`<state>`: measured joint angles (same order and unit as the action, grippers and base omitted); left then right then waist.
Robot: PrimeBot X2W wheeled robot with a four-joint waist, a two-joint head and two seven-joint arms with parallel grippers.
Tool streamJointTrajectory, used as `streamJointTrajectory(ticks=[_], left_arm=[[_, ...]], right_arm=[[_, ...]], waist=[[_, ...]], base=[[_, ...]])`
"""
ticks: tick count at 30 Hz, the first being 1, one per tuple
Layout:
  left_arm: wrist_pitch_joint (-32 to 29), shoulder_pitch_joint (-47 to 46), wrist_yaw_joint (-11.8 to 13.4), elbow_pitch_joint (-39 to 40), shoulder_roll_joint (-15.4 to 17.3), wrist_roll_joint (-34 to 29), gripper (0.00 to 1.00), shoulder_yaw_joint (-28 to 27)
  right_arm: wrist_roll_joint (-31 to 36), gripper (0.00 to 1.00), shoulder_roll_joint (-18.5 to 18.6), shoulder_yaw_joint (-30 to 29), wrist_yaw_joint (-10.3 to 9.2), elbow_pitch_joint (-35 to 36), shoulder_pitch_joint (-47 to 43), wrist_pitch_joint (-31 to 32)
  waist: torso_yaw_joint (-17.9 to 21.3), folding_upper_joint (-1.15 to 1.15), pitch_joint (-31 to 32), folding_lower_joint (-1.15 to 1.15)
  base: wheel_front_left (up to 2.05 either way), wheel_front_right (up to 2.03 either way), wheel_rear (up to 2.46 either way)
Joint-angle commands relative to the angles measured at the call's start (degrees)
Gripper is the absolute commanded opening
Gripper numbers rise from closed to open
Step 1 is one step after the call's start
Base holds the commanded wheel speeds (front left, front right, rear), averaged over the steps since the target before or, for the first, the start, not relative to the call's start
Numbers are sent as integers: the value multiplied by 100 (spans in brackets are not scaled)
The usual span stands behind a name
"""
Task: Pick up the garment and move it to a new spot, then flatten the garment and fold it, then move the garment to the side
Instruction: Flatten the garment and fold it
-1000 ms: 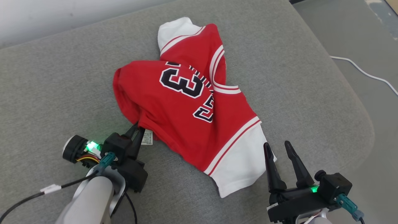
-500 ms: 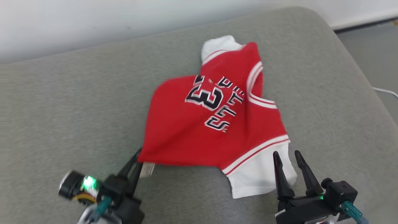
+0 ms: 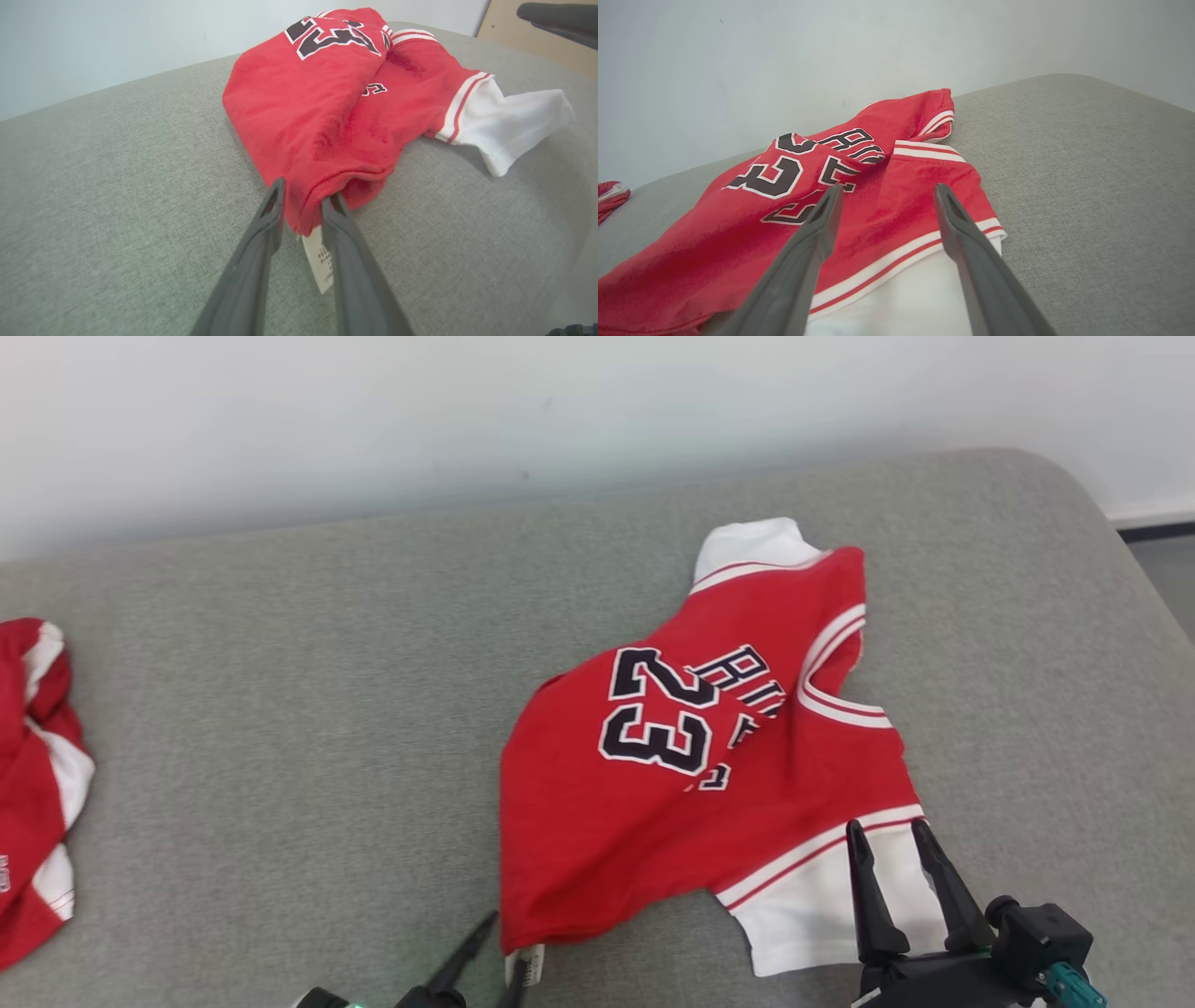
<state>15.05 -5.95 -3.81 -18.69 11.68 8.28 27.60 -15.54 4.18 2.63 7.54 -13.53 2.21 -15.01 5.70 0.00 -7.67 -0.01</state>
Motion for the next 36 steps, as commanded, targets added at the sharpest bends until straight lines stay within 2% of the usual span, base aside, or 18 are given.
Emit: streamJointTrajectory(ticks=[1,8,12,17,23,32,36], left_arm=[[19,118,49,89,-31,41,100,-46],[19,445,282,709,95,124,100,-512],[19,533,322,954,143,215,100,-781],[19,392,265,926,138,262,100,-1038],[19,86,158,598,-53,304,100,-1153],[19,-217,-110,-186,-364,269,100,-1041],[19,-299,-112,-102,-492,169,100,-1071]], right_arm=[[3,100,22,-38,-11,6,-86,-25],[45,100,21,-190,-11,62,-178,-24],[44,100,15,-197,-11,42,-151,-24],[44,100,-10,-110,-11,-19,-74,-24],[-1,100,30,-49,-11,-62,-12,-24],[-19,100,25,-125,-11,-67,-36,-17],[-20,100,21,-138,-11,-116,-12,-17]], waist=[[-157,0,127,1],[-388,0,142,1],[-440,0,140,1],[-432,0,159,1],[-242,0,133,1],[24,0,30,1],[63,0,0,1]], base=[[0,0,0],[0,0,0],[0,0,0],[0,0,0],[0,0,0],[0,0,0],[0,0,0]])
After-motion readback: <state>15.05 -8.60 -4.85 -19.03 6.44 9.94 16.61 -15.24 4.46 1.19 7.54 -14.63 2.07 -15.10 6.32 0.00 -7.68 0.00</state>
